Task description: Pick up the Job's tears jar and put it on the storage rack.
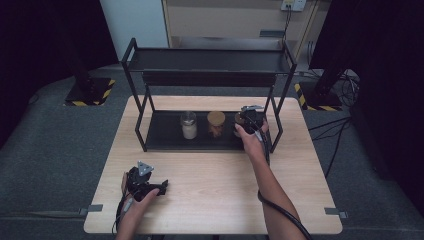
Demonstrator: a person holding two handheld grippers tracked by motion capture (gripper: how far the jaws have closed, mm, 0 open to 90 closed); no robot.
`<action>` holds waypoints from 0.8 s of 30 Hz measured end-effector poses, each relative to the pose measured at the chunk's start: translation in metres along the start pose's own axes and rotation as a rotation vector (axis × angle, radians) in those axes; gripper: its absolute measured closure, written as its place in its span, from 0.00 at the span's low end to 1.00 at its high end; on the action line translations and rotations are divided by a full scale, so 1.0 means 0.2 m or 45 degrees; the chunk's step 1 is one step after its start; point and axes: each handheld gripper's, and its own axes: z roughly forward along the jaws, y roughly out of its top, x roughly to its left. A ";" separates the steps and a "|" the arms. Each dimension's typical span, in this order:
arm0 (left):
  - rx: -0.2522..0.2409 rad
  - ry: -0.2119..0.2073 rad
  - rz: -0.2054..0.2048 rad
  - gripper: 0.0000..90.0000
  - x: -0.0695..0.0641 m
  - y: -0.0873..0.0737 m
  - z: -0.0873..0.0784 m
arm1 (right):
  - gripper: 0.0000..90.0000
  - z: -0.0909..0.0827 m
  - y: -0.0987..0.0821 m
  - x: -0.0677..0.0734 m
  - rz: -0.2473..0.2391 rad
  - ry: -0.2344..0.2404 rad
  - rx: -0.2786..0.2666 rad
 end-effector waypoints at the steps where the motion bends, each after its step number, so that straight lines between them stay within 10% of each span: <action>1: 0.000 0.000 0.000 0.00 0.00 0.00 0.00 | 0.28 0.00 0.00 0.00 0.003 0.001 0.001; 24: 0.000 0.000 0.000 0.00 0.00 0.00 0.00 | 0.28 0.05 0.00 0.02 -0.015 0.005 0.002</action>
